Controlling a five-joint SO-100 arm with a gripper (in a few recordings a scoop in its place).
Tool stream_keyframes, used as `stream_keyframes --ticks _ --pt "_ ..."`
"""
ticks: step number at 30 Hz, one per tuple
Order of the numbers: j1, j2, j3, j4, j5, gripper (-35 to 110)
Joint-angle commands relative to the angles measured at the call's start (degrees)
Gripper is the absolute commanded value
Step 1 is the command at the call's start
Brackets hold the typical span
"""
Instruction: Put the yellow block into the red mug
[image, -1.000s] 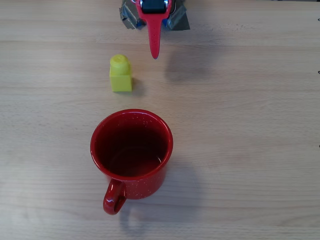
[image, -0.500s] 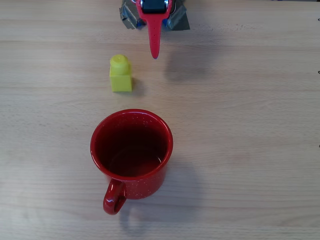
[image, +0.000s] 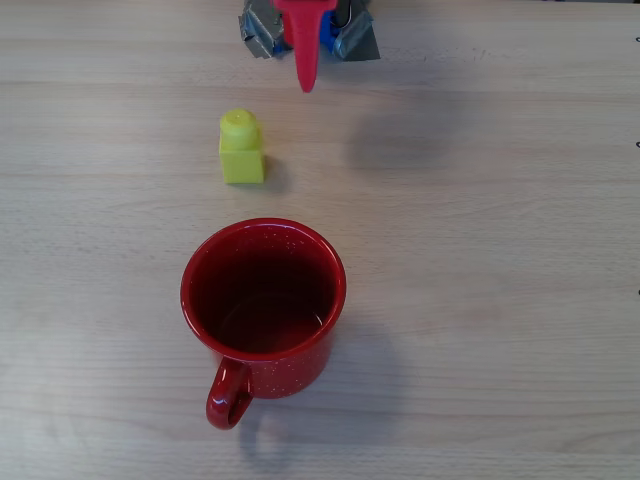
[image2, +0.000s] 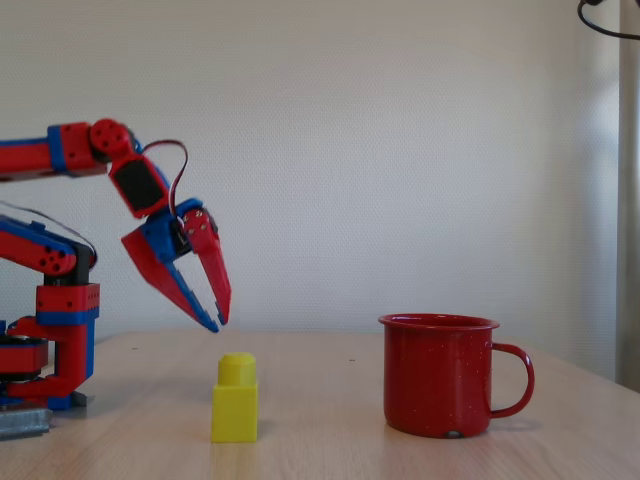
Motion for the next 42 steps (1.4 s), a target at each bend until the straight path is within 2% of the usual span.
stream_keyframes --ticks 1,15,26,29,34,38,42 --pt "0.7 -3.96 -7.47 2.11 -0.62 0" --pt "8.61 -27.25 -28.83 8.09 -6.94 0" --pt "13.62 -43.33 -47.29 17.31 -8.79 1" --pt "16.0 -44.56 -46.49 17.4 -9.4 11" --pt "18.9 -45.0 -43.24 17.05 -11.78 37" --pt "20.21 -45.09 -41.57 17.67 -15.12 45" --pt "21.27 -45.26 -40.34 18.9 -17.23 46"
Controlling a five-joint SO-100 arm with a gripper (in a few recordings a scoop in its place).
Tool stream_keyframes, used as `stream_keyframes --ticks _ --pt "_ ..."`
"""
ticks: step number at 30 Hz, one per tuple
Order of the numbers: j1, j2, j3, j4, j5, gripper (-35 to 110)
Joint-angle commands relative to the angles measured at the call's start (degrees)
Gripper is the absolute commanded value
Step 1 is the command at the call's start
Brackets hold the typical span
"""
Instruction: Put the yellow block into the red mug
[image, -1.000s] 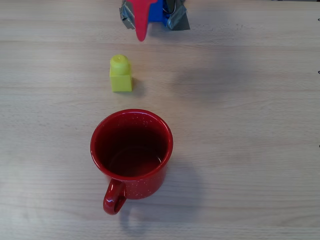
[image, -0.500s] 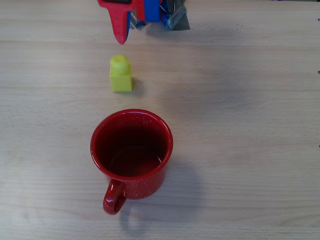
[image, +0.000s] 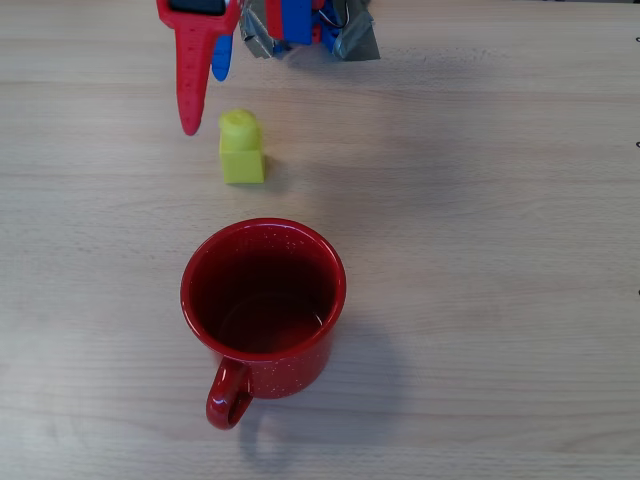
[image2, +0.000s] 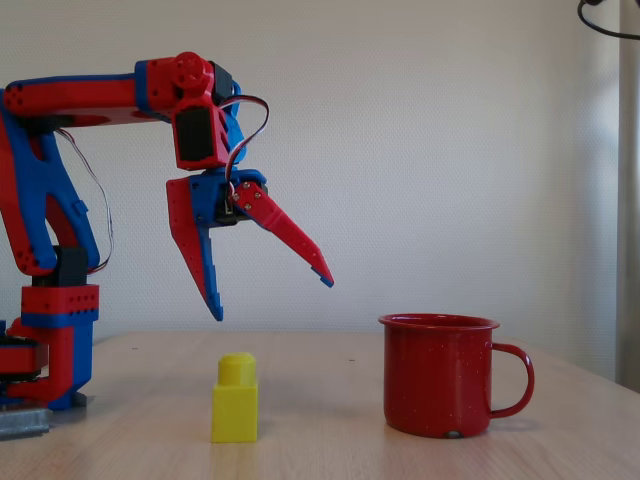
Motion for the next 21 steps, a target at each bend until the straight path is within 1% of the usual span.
stream_keyframes --ticks 1,9,12,13,21 --pt "1.76 1.14 0.53 1.76 -1.41 46" --pt "1.41 1.23 5.1 0.62 -1.05 46" --pt "1.23 1.23 7.38 -0.35 -0.97 52" --pt "1.14 1.23 8.09 -0.88 -0.97 54" --pt "0.44 -0.97 13.18 -7.47 -0.97 55"
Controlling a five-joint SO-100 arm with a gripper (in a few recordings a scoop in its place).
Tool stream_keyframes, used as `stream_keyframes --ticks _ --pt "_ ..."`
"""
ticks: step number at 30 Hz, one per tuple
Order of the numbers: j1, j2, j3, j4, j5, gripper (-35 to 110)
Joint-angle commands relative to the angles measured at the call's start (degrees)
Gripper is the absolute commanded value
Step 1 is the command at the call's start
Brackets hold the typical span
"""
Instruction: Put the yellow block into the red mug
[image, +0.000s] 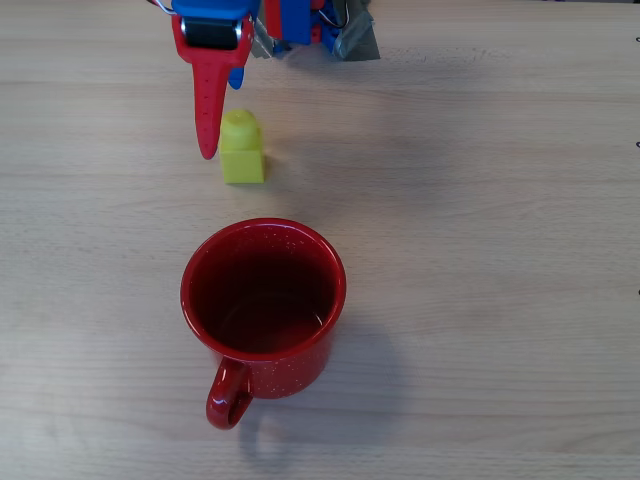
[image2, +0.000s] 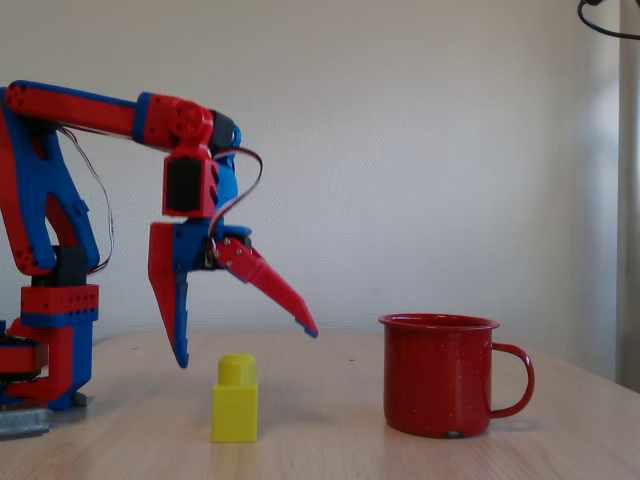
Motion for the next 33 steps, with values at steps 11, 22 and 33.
stream_keyframes --ticks 11,22,33 --pt "-1.32 -1.76 4.31 -9.23 -0.44 55" --pt "-2.2 -6.33 4.92 -15.12 -0.44 55" --pt "-2.9 -8.88 4.92 -18.81 -0.26 52"
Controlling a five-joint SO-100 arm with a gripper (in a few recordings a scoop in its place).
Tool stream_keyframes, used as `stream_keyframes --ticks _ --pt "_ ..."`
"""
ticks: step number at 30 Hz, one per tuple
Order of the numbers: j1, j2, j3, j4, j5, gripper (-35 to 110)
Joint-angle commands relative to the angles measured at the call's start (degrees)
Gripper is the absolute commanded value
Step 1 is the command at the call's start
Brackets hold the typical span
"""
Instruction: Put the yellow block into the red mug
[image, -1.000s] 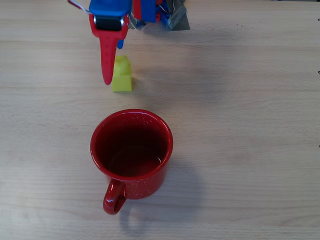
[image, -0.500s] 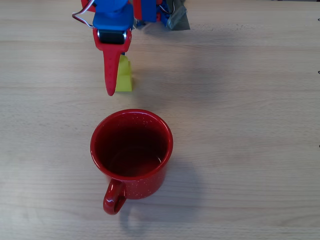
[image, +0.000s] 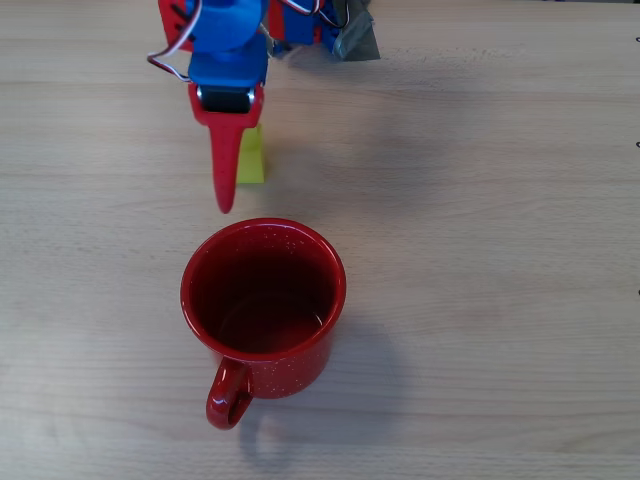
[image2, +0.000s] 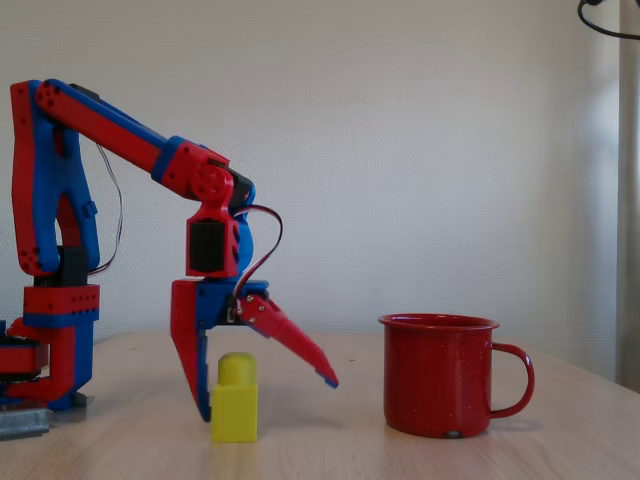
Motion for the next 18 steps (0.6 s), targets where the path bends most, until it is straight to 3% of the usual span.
stream_keyframes --ticks 1,8,11,14,18 --pt "0.35 1.67 -0.62 -0.26 -0.26 52" --pt "0.18 1.58 -0.62 -1.58 -0.26 42" --pt "0.18 1.49 -0.62 -2.2 -0.26 28" --pt "0.18 1.41 -0.62 -2.46 -0.26 5" --pt "0.26 1.41 -0.62 -2.55 -0.26 3"
